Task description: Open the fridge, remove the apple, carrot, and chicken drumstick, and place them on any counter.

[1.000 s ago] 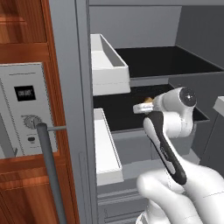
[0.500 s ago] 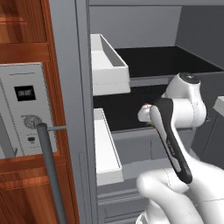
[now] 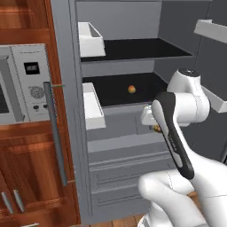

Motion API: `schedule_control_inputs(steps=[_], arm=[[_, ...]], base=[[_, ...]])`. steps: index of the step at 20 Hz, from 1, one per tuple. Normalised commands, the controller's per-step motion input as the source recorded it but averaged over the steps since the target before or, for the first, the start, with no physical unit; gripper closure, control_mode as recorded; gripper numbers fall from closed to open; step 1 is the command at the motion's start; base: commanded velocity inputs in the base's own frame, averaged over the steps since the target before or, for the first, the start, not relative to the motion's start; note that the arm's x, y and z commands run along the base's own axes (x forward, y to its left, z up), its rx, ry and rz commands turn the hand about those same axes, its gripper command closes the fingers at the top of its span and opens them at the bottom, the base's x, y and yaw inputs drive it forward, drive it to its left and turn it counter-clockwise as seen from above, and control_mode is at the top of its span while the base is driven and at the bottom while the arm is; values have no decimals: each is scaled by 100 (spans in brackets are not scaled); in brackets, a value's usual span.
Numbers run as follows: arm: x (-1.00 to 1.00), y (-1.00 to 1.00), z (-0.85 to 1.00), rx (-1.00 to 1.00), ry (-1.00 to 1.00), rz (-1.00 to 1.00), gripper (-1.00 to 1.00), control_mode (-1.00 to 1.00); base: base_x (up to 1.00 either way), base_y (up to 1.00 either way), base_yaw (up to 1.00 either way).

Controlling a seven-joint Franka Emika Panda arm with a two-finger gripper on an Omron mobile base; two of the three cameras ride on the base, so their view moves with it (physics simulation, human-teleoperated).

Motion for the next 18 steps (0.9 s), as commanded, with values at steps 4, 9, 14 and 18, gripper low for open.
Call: schedule_control_inputs(steps=[4,9,14,18], arm=[[0,0,0,0,0,0,100,100],[0,0,0,0,0,0,100,100],[0,0,0,0,0,0,100,100],[0,0,0,0,0,0,100,100]], base=[[-100,-56,-2],[-82,-100,1],[-4,-100,20],[33,-100,29]])
